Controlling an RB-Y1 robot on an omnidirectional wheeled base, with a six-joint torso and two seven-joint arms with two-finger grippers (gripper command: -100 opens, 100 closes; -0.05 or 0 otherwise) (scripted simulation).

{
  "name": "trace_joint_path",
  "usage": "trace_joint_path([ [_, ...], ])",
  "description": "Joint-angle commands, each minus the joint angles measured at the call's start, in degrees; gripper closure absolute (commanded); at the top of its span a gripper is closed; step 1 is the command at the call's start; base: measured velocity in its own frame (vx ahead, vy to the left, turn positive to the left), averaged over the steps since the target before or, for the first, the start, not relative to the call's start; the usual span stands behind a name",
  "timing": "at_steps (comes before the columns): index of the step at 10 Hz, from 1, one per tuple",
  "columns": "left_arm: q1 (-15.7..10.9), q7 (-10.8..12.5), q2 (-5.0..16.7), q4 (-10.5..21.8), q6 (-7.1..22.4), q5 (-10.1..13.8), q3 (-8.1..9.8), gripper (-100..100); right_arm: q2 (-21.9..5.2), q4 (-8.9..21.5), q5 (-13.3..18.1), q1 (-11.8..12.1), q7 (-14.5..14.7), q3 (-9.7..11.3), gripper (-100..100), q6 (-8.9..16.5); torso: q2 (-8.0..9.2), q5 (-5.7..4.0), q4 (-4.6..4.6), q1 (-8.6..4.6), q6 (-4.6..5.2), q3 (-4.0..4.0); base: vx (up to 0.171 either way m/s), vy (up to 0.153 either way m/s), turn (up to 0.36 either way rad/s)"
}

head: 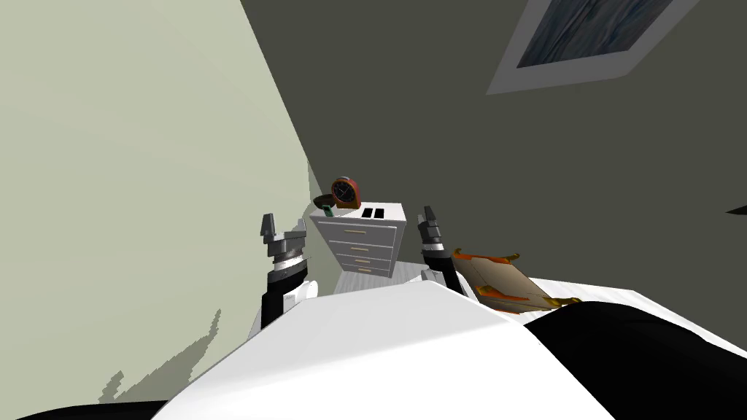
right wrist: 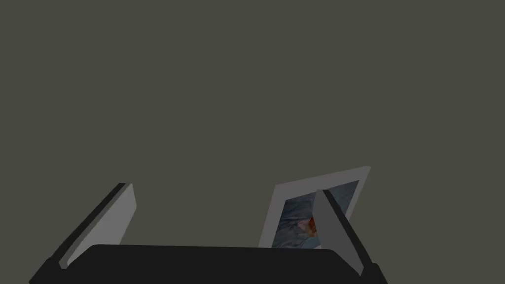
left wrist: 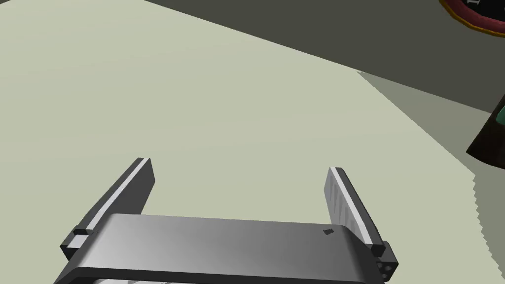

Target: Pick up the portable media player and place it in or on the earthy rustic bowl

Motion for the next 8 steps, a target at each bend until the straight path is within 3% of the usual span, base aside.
trace_joint_path([
  [1, 0.0, -0.1, 2.3, 0.3, 0.5, -0.4, 0.23, -100, 0.0, 0.0, 0.0, 0.0, 0.0, 0.0, 0, 0.0, 0.0, 0.0, 0.0, 0.0, 0.0, 0.0, 0.004, -0.004, -0.03],
  [8, 0.2, -1.2, 10.2, 2.4, 3.7, -3.2, 1.88, -100, 0.0, 0.0, 0.0, 0.0, 0.0, 0.0, 0, 0.0, -0.06, 0.0, -0.01, -0.01, 0.0, -0.03, 0.012, -0.007, -0.038],
])
